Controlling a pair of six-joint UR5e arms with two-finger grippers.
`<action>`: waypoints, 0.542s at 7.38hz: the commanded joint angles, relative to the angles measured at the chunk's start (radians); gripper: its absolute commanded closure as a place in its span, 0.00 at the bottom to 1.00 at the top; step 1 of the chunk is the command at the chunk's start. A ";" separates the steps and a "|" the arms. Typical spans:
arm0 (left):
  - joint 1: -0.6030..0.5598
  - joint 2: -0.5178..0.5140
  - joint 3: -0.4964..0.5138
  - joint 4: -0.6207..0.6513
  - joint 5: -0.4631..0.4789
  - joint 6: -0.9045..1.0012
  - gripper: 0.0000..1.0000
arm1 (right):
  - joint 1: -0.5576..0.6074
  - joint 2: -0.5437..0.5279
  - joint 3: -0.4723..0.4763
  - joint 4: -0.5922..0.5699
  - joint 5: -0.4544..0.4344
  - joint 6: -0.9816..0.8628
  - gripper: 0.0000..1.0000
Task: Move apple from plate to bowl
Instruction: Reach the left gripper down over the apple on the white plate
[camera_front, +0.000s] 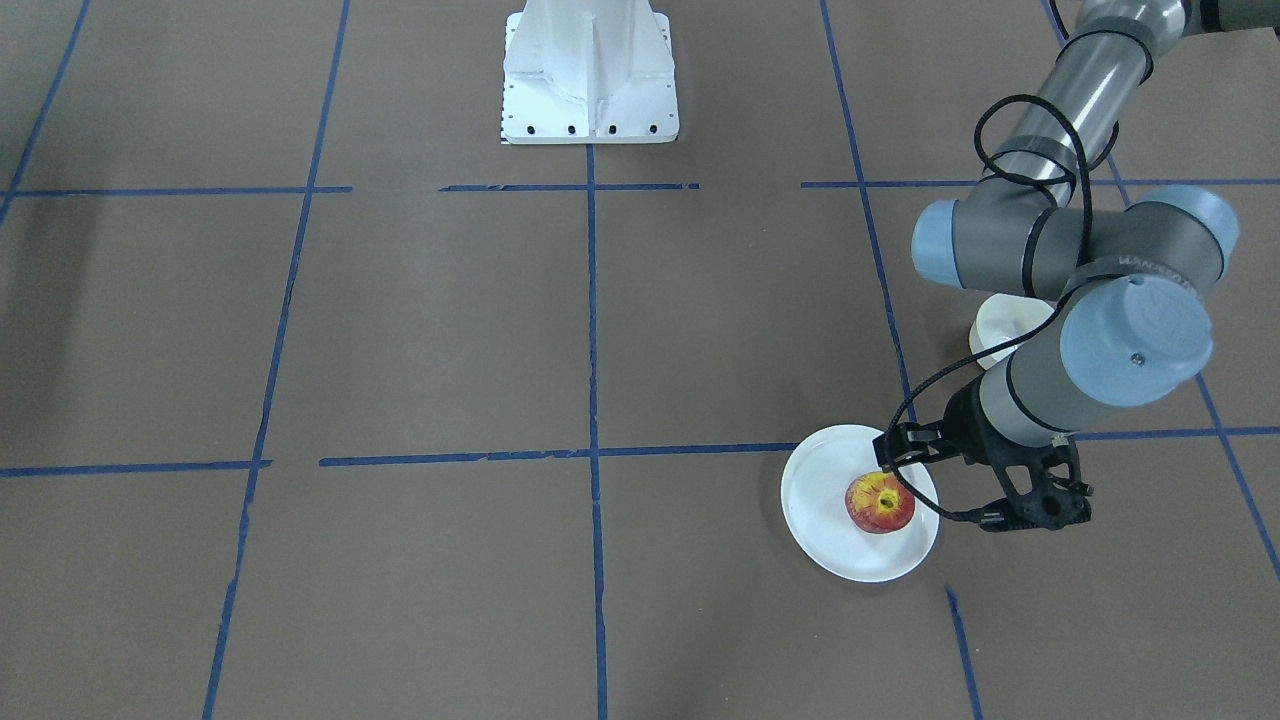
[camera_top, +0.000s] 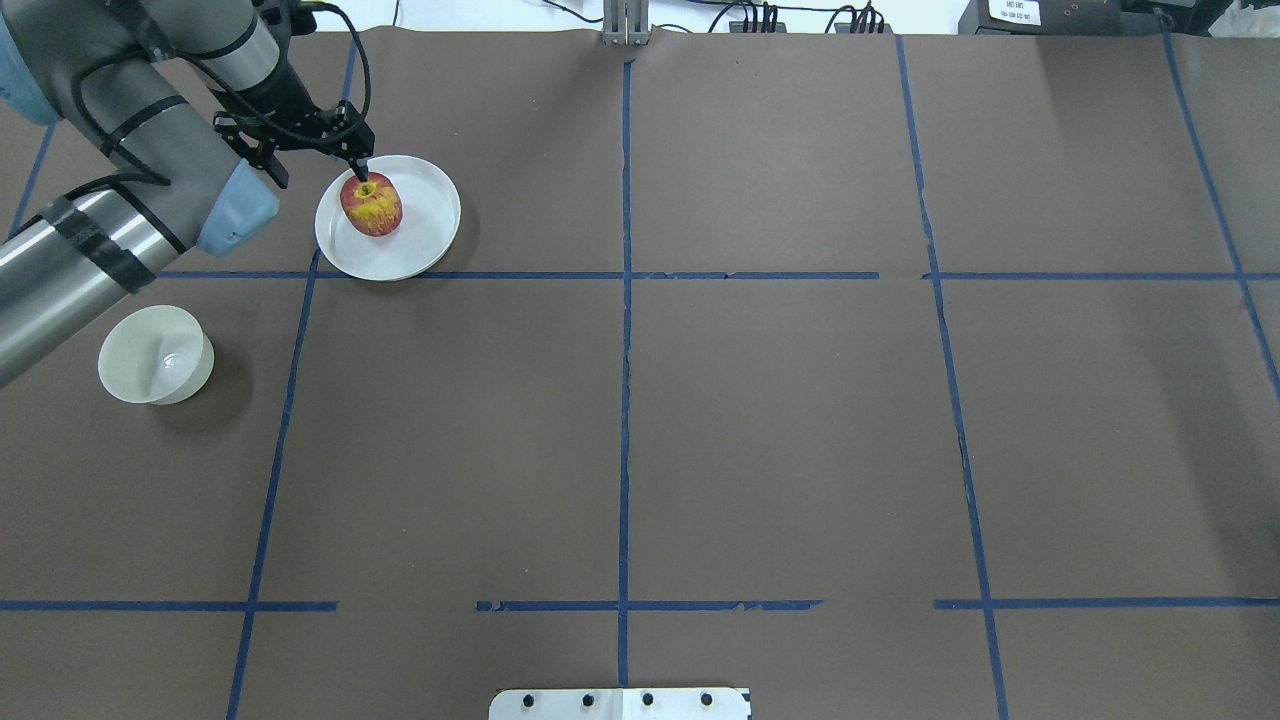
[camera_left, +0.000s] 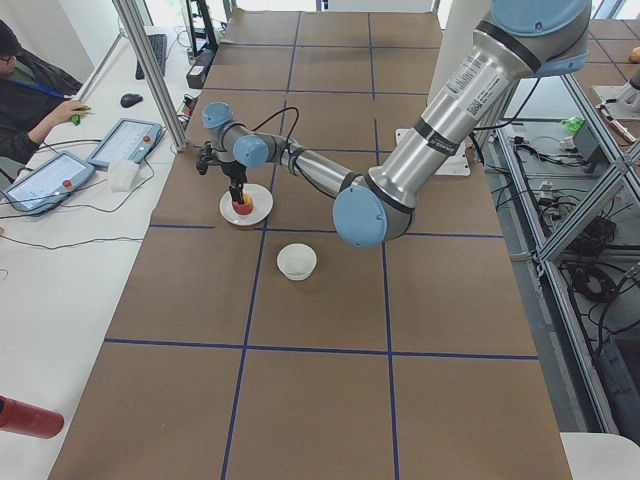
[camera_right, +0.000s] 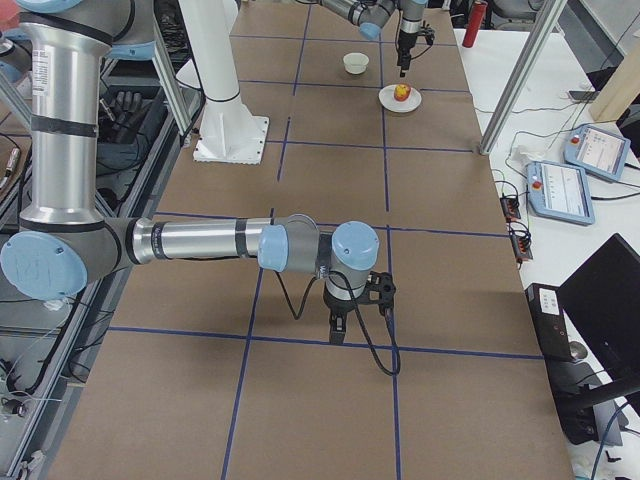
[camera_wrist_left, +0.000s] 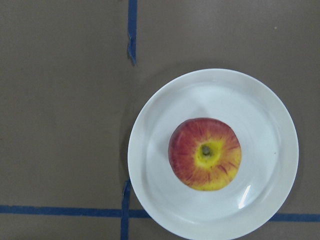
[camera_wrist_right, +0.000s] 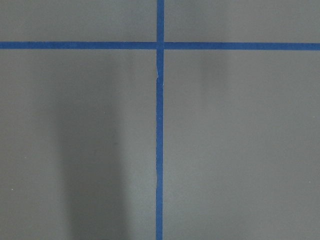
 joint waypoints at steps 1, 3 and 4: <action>0.016 -0.039 0.119 -0.124 0.002 -0.053 0.00 | 0.000 0.000 0.000 0.000 0.000 0.000 0.00; 0.039 -0.040 0.136 -0.145 0.041 -0.064 0.00 | 0.000 0.000 0.000 0.000 0.000 0.000 0.00; 0.047 -0.040 0.144 -0.149 0.041 -0.065 0.00 | 0.000 0.000 0.000 0.000 0.000 0.000 0.00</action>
